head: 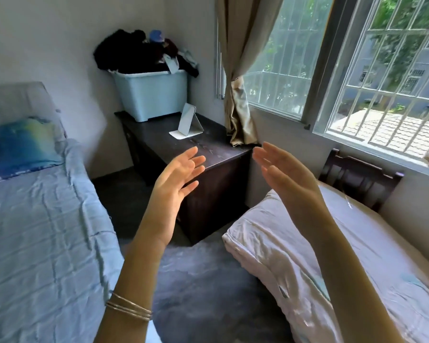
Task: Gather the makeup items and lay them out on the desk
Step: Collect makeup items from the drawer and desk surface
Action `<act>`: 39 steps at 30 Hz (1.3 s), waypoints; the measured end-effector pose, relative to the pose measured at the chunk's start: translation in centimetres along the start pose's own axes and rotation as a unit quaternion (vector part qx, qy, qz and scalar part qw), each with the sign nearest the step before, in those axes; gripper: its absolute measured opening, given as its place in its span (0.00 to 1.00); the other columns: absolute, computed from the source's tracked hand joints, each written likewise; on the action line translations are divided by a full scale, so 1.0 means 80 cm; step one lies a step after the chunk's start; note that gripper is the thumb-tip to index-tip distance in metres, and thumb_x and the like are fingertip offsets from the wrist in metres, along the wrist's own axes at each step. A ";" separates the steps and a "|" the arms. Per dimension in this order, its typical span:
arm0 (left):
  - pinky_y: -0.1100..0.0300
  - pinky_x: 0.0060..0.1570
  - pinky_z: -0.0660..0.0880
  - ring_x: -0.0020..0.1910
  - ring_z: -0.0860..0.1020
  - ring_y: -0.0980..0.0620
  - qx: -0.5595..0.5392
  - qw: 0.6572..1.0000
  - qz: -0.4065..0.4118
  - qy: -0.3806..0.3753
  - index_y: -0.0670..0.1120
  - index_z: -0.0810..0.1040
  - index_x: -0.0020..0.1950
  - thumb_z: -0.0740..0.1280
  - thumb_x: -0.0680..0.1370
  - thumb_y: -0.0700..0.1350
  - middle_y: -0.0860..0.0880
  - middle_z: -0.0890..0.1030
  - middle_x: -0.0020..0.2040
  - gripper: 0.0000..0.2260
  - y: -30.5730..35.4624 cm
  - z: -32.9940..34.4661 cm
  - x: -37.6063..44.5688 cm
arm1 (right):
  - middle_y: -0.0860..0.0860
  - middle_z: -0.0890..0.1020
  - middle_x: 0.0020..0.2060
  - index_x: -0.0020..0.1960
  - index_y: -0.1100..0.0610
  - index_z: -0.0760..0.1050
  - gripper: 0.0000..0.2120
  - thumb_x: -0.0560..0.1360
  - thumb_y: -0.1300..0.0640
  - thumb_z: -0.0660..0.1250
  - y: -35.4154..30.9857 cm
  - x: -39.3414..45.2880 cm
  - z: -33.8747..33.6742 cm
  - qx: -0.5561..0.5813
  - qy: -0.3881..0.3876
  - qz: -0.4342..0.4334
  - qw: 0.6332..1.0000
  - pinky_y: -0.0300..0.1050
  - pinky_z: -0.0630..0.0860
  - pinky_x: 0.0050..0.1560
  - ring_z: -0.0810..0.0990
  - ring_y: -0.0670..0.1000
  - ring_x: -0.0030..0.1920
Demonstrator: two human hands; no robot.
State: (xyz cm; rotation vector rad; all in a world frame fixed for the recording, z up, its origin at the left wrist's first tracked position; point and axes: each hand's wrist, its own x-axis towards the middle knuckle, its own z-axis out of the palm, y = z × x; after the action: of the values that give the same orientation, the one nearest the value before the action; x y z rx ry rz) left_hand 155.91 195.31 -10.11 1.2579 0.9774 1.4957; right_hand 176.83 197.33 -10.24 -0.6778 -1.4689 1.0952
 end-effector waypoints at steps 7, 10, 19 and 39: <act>0.56 0.62 0.71 0.60 0.78 0.56 0.006 0.997 0.021 0.079 0.57 0.76 0.58 0.61 0.72 0.53 0.53 0.81 0.58 0.16 -0.016 0.025 0.053 | 0.45 0.80 0.61 0.65 0.49 0.72 0.21 0.72 0.55 0.65 0.030 0.075 -0.053 0.006 -0.065 0.012 0.998 0.31 0.73 0.57 0.76 0.43 0.63; 0.55 0.62 0.70 0.60 0.77 0.56 0.015 0.994 0.009 0.111 0.57 0.76 0.58 0.60 0.71 0.53 0.53 0.81 0.58 0.17 -0.026 0.017 0.063 | 0.45 0.79 0.61 0.66 0.51 0.71 0.22 0.73 0.54 0.65 0.050 0.094 -0.056 0.030 -0.089 0.024 0.995 0.31 0.72 0.57 0.75 0.44 0.64; 0.56 0.62 0.70 0.61 0.77 0.56 0.031 0.983 -0.006 0.180 0.56 0.74 0.61 0.60 0.72 0.53 0.53 0.80 0.60 0.18 -0.056 -0.043 0.111 | 0.45 0.80 0.60 0.65 0.48 0.73 0.20 0.73 0.54 0.66 0.122 0.182 -0.013 0.059 -0.150 0.047 0.986 0.30 0.73 0.55 0.76 0.44 0.64; 0.57 0.60 0.71 0.59 0.78 0.57 0.038 0.963 0.015 0.267 0.56 0.76 0.58 0.60 0.71 0.53 0.54 0.81 0.58 0.16 -0.056 -0.281 0.292 | 0.47 0.79 0.62 0.66 0.50 0.72 0.22 0.73 0.53 0.66 0.249 0.432 0.187 0.101 -0.237 0.049 0.965 0.32 0.72 0.58 0.74 0.46 0.65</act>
State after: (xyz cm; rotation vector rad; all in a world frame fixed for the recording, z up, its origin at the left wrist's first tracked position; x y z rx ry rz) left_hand 133.16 218.74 -12.07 0.9344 1.3766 1.8849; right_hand 152.01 231.86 -12.43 -0.3572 -1.7030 1.5355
